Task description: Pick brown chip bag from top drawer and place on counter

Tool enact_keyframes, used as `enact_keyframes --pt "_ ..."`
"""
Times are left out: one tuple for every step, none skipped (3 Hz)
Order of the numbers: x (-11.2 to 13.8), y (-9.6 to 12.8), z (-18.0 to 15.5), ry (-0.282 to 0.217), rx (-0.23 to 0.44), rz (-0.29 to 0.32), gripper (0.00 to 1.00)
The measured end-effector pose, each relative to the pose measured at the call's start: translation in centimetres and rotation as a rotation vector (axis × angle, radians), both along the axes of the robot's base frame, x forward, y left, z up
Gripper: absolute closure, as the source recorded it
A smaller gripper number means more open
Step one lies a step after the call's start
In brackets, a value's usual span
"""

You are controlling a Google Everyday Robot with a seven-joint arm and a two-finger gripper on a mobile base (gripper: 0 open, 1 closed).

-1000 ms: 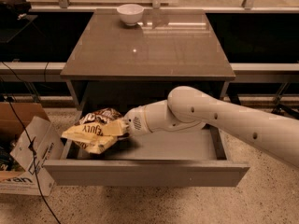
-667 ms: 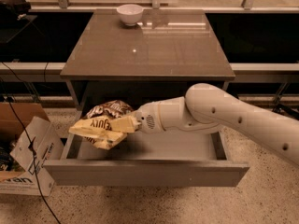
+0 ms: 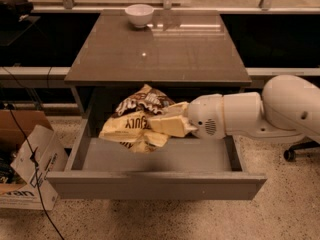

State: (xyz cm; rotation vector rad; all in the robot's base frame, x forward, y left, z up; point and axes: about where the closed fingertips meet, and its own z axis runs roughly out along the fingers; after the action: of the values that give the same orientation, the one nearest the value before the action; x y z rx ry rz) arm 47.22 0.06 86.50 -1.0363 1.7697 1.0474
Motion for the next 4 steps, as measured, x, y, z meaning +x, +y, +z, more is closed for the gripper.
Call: enact_keyframes --pt "-2.1 -4.4 5.2 -0.146 -0.028 -0.027 1.00" --pt "-1.7 -7.7 11.0 -0.306 -0.119 -0.108 1.00" --pt "1.6 -8.5 13.2 -0.357 -0.192 -0.160 1.00" --pt "6.1 -7.4 13.8 -0.365 -0.244 -0.157 1.00"
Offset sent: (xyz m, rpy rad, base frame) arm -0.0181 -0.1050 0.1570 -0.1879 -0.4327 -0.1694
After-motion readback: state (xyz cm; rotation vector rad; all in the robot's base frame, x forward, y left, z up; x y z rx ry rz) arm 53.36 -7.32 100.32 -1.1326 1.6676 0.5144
